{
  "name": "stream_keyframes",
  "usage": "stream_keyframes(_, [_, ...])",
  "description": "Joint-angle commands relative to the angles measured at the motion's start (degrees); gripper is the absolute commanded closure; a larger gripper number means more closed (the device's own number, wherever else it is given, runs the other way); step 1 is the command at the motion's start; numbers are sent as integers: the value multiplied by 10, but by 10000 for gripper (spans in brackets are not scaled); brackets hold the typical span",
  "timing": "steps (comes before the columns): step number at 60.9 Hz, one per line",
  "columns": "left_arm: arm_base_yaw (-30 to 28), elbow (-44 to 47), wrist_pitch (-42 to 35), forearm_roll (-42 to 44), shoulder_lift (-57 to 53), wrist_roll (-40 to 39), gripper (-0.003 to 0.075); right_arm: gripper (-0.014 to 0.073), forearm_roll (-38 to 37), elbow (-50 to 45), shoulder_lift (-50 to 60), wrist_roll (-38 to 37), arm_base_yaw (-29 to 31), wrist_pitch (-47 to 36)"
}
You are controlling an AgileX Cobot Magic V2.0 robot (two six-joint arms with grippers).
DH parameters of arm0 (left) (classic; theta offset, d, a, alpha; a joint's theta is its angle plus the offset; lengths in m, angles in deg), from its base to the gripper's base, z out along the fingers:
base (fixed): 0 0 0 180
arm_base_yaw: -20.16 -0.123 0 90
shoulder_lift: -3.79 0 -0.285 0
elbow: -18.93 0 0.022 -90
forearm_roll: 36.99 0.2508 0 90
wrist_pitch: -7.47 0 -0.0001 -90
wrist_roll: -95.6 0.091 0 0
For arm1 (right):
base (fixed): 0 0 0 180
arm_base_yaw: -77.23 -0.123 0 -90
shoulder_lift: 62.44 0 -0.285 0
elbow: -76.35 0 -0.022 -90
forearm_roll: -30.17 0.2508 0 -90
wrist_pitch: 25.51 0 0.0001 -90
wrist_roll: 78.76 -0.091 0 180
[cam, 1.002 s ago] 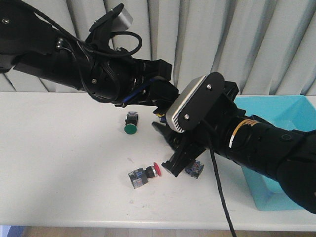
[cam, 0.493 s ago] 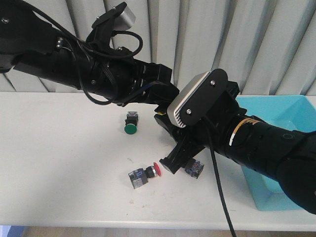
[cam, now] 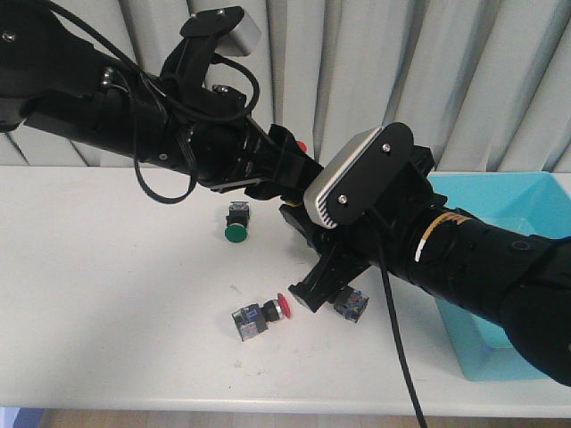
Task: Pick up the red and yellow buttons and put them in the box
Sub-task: 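Bring the red button to the right gripper and grasp it there, then carry the red button with the right gripper into the blue box and release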
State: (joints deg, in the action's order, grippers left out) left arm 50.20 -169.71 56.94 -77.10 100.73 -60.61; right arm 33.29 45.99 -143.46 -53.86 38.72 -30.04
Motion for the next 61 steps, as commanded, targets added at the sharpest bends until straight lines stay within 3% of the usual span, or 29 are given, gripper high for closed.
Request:
stream_keyframes(1, [2, -17, -17, -18, -27, 8, 184, 596, 3, 16, 12, 3, 5, -45])
stream_keyframes(29, [2, -17, -37, 81, -53, 69, 233, 593, 16, 16, 20, 3, 88, -28])
stream_keyframes(43, [2, -17, -101, 188, -95, 60, 293, 589, 53, 16, 36, 3, 151, -28])
stream_keyframes(55, [2, -17, -151, 357, -129, -43, 412, 587, 90, 18, 37, 3, 238, -28])
stream_keyframes(61, [-6, -17, -141, 486, -132, -153, 547, 584, 138, 18, 34, 3, 299, -26])
